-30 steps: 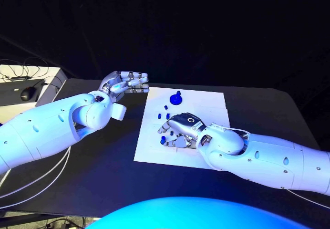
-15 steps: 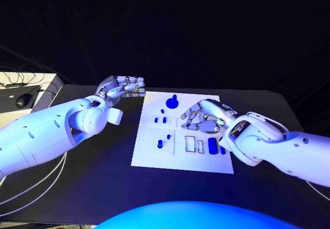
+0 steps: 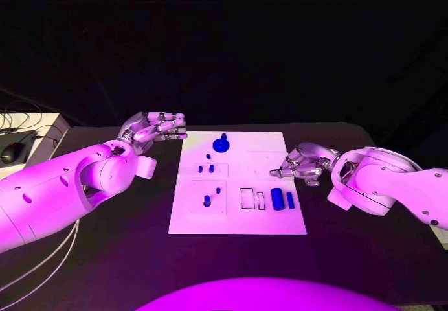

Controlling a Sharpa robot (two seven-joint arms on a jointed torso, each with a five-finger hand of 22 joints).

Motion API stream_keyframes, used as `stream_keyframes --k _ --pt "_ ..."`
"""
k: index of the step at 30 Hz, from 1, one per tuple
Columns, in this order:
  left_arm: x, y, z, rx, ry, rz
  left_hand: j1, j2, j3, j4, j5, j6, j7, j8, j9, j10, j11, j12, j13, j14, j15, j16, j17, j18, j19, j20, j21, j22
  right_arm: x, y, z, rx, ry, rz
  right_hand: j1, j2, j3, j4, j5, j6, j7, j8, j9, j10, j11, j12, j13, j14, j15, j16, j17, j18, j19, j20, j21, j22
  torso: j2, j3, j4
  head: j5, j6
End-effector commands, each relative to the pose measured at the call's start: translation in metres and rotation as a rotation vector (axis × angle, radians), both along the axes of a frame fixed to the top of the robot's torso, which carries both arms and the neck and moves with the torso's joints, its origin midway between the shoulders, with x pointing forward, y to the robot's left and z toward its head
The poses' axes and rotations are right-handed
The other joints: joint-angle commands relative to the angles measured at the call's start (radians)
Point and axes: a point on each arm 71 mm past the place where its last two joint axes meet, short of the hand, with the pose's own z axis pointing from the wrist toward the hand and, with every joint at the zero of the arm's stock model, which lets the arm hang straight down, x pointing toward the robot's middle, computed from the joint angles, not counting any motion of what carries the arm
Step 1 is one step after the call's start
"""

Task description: Assemble the parts on the task board

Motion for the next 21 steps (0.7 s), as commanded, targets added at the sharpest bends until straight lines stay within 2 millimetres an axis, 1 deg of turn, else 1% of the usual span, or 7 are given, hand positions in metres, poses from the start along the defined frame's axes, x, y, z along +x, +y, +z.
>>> stream_keyframes --k 1,3,4,7,11,18,21 --pt "-0.002 -0.003 -0.001 -0.023 -0.008 -0.039 -0.007 -0.001 0.000 0.007 0.001 -0.004 -0.010 -0.004 -0.001 -0.010 0.004 -0.004 0.000 0.005 0.004 0.001 0.001 -0.011 0.005 -0.001 0.006 -0.002 -0.006 -0.009 -0.012 -0.115 0.164 -0.042 -0.006 0.012 -0.025 0.014 0.002 0.003 -0.005 -0.008 0.065 0.019 -0.005 0.000 0.034 0.004 -0.006 0.010 0.026 -0.020 0.059 -0.004 0.026 0.108 -0.006 0.0033 -0.0040 -0.008 -0.002" --pt "-0.003 -0.004 -0.003 -0.026 -0.006 -0.043 -0.005 0.000 0.000 0.007 0.001 -0.005 -0.009 -0.004 -0.001 -0.012 0.005 -0.004 0.000 0.005 0.004 0.001 0.001 -0.011 0.006 -0.002 0.006 -0.002 -0.007 -0.013 -0.015 -0.148 0.194 -0.056 -0.014 0.017 -0.033 0.024 0.003 0.002 -0.009 -0.016 0.116 0.025 -0.004 -0.010 0.050 0.005 -0.007 0.010 0.037 -0.021 0.058 -0.005 0.036 0.109 -0.009 0.0016 -0.0048 -0.009 -0.004" --pt "-0.003 -0.004 -0.003 -0.026 -0.005 -0.044 -0.005 0.000 0.000 0.007 0.001 -0.005 -0.009 -0.004 -0.001 -0.012 0.005 -0.004 0.000 0.005 0.004 0.001 0.001 -0.011 0.006 -0.002 0.006 -0.002 -0.008 -0.015 -0.016 -0.170 0.204 -0.056 -0.022 0.024 -0.036 0.018 0.004 0.004 -0.010 -0.031 0.165 0.030 -0.004 -0.022 0.067 0.007 -0.008 0.007 0.046 -0.021 0.058 -0.006 0.037 0.108 -0.009 0.0011 -0.0053 -0.008 -0.005" --pt "-0.003 -0.004 -0.005 -0.028 -0.003 -0.046 -0.004 -0.001 0.000 0.007 0.001 -0.006 -0.009 -0.004 -0.001 -0.015 0.006 -0.004 -0.001 0.005 0.004 0.001 0.001 -0.011 0.006 -0.002 0.006 -0.002 -0.009 -0.017 -0.019 -0.226 0.213 -0.049 -0.033 0.018 -0.042 0.020 -0.003 0.011 -0.009 -0.059 0.201 0.036 -0.004 -0.031 0.084 0.009 -0.009 0.008 0.060 -0.022 0.058 -0.005 0.047 0.111 -0.011 0.0002 -0.0070 -0.006 -0.009" --pt "-0.004 -0.005 -0.005 -0.029 -0.001 -0.047 -0.004 -0.003 -0.001 0.009 0.001 -0.007 -0.007 -0.004 -0.001 -0.017 0.006 -0.004 0.000 0.005 0.004 0.001 0.002 -0.011 0.005 -0.001 0.006 -0.003 -0.008 -0.015 -0.021 -0.267 0.205 -0.042 -0.043 0.015 -0.044 0.016 0.014 0.016 -0.009 -0.075 0.220 0.039 -0.006 -0.035 0.094 0.011 -0.007 0.010 0.072 -0.023 0.058 -0.006 0.056 0.113 -0.012 -0.0010 -0.0074 -0.008 -0.013" --pt "-0.004 -0.005 -0.006 -0.029 0.000 -0.048 -0.004 -0.003 -0.001 0.009 0.001 -0.007 -0.007 -0.004 -0.001 -0.017 0.006 -0.004 0.000 0.005 0.004 0.001 0.002 -0.011 0.005 -0.001 0.006 -0.003 -0.004 -0.001 -0.028 -0.318 0.179 -0.006 -0.062 0.014 -0.046 0.016 0.027 0.020 -0.011 -0.082 0.252 0.043 -0.007 -0.026 0.112 0.013 -0.007 0.019 0.090 -0.024 0.058 -0.007 0.073 0.116 -0.013 -0.0037 -0.0054 -0.010 -0.016" --pt "-0.004 -0.005 -0.006 -0.029 0.001 -0.048 -0.005 -0.003 -0.001 0.011 0.001 -0.008 -0.006 -0.004 -0.001 -0.017 0.006 -0.004 0.000 0.004 0.005 0.001 0.002 -0.011 0.005 -0.001 0.006 -0.003 -0.003 0.004 -0.032 -0.334 0.175 0.006 -0.065 0.016 -0.044 0.016 0.032 0.020 -0.012 -0.083 0.262 0.044 -0.007 -0.026 0.114 0.014 -0.008 0.021 0.094 -0.025 0.058 -0.007 0.080 0.117 -0.011 -0.0031 -0.0046 -0.010 -0.018"
